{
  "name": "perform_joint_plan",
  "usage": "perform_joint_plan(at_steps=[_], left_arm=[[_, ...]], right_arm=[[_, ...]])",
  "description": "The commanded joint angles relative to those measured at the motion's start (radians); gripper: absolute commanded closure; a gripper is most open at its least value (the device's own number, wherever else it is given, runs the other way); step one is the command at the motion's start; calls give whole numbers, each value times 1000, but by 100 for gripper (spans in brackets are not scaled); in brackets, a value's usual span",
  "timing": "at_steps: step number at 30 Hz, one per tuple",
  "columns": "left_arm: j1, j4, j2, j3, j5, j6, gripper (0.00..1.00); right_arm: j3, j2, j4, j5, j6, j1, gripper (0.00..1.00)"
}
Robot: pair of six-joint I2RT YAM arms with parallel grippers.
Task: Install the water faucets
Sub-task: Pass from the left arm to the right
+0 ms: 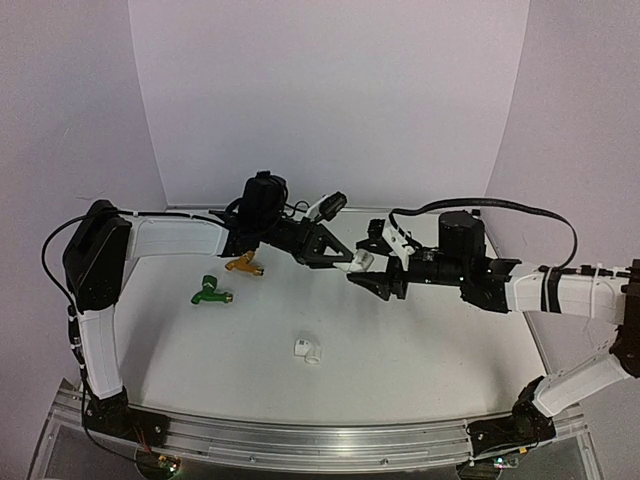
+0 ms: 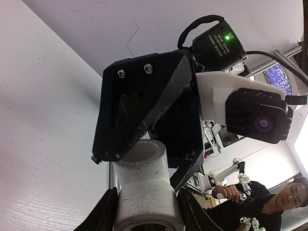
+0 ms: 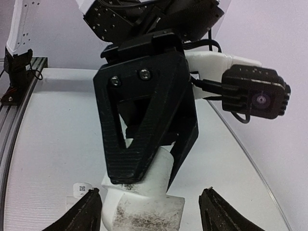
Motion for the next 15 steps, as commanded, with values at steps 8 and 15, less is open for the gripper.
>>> perform_joint_plan(at_steps=[8,15], left_arm=[[0,230,8,8,55,-139,100],[0,235,39,26,53,-165,100]], right_arm=[[-12,-48,90,-6,7,-2,48],[-2,-42,88,3,30,-1,56]])
